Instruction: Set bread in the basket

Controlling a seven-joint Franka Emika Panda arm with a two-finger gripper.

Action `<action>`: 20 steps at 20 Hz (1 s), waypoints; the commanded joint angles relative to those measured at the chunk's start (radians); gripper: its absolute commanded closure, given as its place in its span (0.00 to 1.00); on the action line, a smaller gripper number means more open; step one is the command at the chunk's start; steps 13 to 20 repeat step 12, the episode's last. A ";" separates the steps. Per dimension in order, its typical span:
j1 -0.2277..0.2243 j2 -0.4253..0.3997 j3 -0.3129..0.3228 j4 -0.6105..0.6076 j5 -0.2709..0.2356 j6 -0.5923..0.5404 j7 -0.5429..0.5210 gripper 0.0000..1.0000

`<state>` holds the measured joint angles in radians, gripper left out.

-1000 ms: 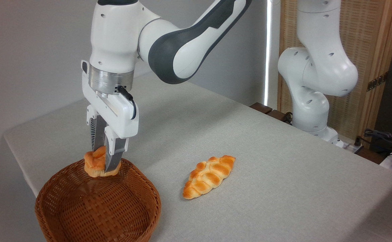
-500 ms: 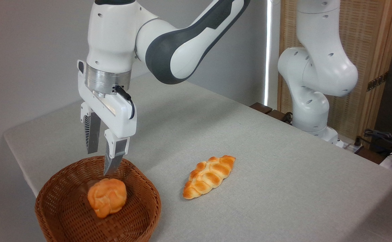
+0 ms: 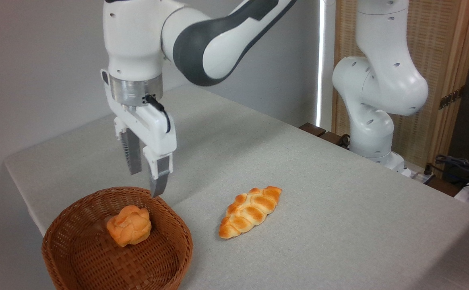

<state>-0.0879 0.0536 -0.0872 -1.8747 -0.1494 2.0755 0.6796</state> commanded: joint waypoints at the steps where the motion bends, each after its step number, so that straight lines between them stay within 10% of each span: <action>1: -0.003 -0.034 0.010 0.003 0.028 -0.078 -0.032 0.00; 20: 0.007 -0.061 0.032 0.006 0.073 -0.147 -0.035 0.00</action>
